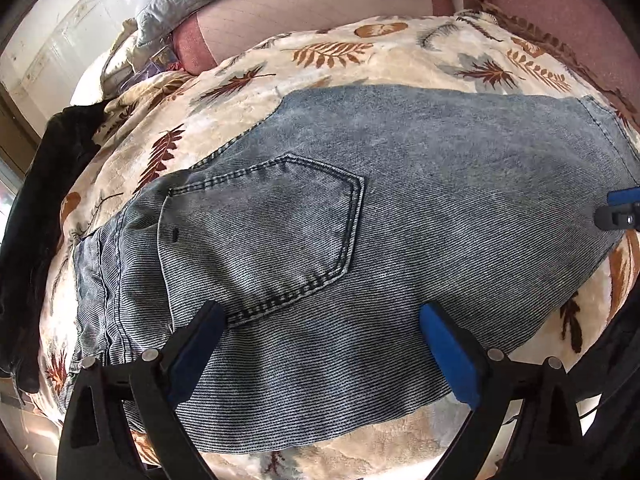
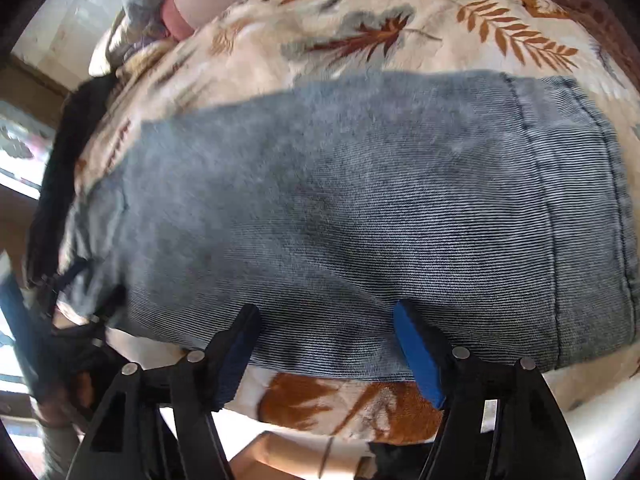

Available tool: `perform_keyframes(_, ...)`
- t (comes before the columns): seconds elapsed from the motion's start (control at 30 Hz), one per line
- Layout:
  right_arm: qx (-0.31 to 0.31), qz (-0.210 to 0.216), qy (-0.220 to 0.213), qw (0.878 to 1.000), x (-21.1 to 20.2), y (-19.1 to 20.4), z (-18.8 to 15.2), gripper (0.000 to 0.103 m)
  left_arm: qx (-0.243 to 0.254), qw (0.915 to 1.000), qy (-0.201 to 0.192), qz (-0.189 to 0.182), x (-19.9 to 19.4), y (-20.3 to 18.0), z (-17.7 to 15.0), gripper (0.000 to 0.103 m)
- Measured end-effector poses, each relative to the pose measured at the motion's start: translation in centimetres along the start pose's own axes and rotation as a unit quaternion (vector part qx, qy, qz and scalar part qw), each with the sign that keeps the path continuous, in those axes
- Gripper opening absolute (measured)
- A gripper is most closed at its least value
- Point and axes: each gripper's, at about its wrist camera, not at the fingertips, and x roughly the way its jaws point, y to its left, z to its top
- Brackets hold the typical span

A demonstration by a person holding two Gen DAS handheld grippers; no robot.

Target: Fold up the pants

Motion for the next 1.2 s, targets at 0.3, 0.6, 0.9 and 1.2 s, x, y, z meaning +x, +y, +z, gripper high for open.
perform_keyframes(0.3, -0.078, -0.105, 0.011, 0.991, 1.3, 2.8, -0.4, 0.090, -0.013, 0.9997, 0.002, -0.019, 0.7, -0.7, 0.3, 0.100)
perform_keyframes(0.6, 0.178, 0.109, -0.125, 0.970, -7.4, -5.3, -2.8, 0.094, -0.081, 0.9886, -0.086, -0.094, -3.2, -0.3, 2.3, 0.101)
perform_keyframes(0.9, 0.427, 0.184, -0.181, 0.867, -8.2, -17.7, -10.1, 0.082, -0.116, 0.9678, -0.087, -0.206, -2.8, -7.1, 6.8, 0.101)
perform_keyframes(1.2, 0.434, 0.166, -0.163, 0.870, -5.2, -20.2, -8.8, 0.066, -0.102, 0.9802, -0.046, -0.163, 0.0, -11.0, 8.3, 0.101)
